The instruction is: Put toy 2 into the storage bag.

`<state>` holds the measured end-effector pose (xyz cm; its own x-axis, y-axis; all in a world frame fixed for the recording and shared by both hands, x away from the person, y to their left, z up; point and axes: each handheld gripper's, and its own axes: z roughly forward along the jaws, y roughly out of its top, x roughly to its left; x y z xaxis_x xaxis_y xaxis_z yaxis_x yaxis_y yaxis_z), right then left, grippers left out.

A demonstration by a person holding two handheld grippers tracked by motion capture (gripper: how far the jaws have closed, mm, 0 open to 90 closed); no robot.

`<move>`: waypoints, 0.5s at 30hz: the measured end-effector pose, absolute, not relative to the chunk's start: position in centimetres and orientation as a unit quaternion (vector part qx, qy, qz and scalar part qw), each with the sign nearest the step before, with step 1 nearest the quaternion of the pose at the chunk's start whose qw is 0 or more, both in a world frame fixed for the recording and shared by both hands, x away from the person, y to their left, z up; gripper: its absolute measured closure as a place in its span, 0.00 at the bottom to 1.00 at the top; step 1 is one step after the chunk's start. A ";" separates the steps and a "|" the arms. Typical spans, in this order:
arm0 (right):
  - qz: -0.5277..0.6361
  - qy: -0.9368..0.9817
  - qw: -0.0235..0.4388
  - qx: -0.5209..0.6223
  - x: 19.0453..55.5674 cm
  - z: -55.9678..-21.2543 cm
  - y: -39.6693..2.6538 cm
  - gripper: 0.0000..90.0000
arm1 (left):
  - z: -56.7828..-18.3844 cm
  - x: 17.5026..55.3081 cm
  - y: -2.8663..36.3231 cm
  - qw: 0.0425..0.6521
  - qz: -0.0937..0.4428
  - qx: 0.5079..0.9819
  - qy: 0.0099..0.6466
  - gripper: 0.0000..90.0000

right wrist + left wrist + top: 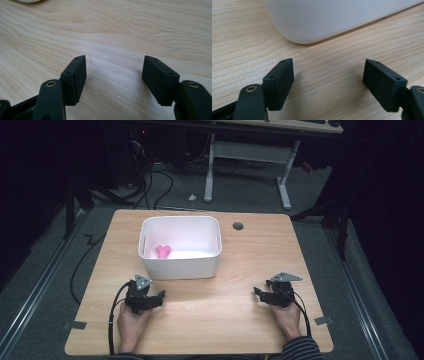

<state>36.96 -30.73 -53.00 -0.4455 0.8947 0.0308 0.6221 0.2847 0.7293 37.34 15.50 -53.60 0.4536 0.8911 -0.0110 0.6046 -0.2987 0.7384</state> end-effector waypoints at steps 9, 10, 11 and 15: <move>0.328 0.782 0.214 0.485 36.9 -53.1 -30.2 0.35 | -53.6 37.3 15.5 0.347 0.206 0.778 0.481 0.28; 0.328 0.781 0.215 0.487 36.8 -53.1 -30.2 0.35 | -53.6 37.3 15.5 0.348 0.206 0.778 0.481 0.28; 0.327 0.780 0.216 0.489 36.8 -53.1 -30.1 0.35 | -53.6 37.3 15.5 0.348 0.206 0.778 0.481 0.28; 0.325 0.774 0.219 0.498 36.7 -53.1 -30.0 0.35 | -53.6 37.4 15.5 0.347 0.206 0.778 0.482 0.28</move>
<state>36.70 -29.97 -53.06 -0.4089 0.9125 -0.0159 0.6281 0.2940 0.7205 37.35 15.50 -53.61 0.4505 0.8927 -0.0136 0.6063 -0.2947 0.7386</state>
